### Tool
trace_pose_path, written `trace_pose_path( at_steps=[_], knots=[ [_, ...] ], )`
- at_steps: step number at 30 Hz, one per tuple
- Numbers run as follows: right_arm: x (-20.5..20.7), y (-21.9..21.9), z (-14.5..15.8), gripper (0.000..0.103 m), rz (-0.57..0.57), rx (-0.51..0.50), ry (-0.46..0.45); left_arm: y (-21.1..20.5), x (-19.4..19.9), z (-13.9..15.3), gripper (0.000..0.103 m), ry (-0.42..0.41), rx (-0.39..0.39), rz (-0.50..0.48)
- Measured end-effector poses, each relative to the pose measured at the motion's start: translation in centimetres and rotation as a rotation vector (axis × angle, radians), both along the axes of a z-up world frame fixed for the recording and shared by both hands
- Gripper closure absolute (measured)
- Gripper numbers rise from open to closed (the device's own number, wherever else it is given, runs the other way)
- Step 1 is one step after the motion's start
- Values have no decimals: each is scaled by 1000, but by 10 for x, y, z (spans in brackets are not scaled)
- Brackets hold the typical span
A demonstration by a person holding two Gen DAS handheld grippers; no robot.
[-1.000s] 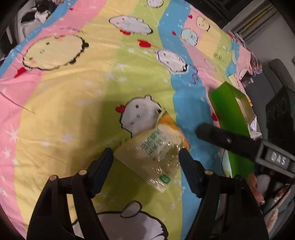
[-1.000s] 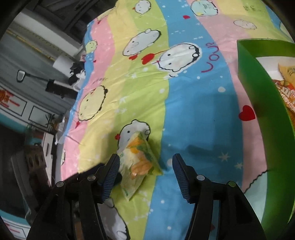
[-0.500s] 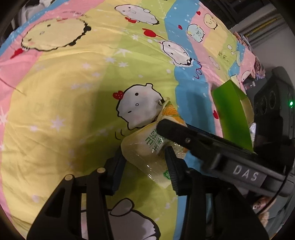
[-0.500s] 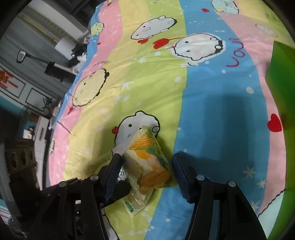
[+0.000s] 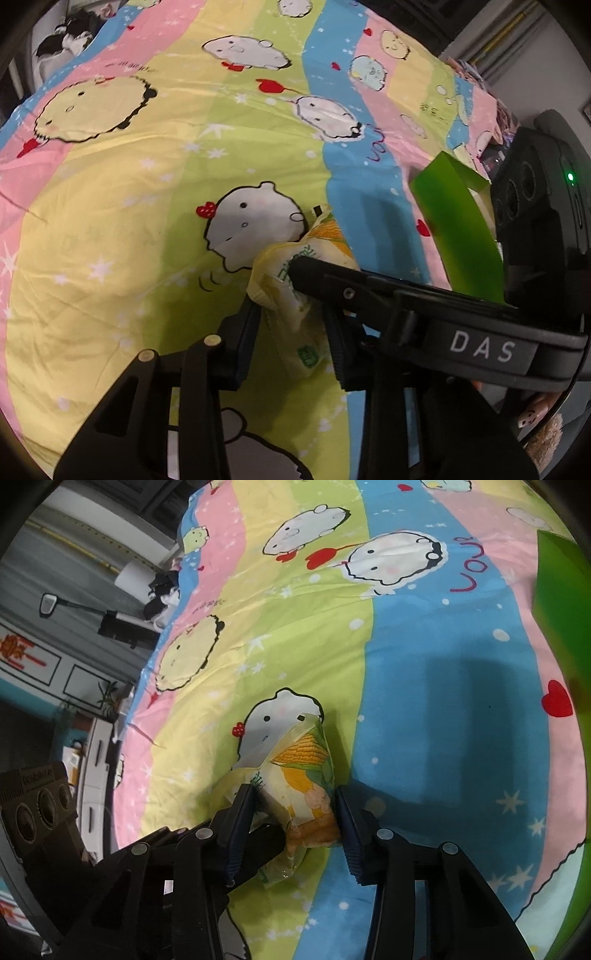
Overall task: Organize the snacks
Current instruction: 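Lift and carry the corn snack bag into the green box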
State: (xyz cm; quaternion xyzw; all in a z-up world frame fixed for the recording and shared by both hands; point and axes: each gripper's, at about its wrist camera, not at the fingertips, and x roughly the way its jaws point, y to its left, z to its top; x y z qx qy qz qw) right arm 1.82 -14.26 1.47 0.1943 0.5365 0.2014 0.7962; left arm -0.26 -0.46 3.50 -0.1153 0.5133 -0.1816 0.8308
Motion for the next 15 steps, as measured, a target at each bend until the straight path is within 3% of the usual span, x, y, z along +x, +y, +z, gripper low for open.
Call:
trace_pose_path(
  at_steps=[8, 15],
  knots=[
    [-14, 3, 25, 57, -12, -1, -88, -6, -10, 22, 71, -126, 14, -17],
    [-36, 0, 67, 57, -39, -18, -229, -14, -29, 60, 71, -280, 25, -35]
  ],
)
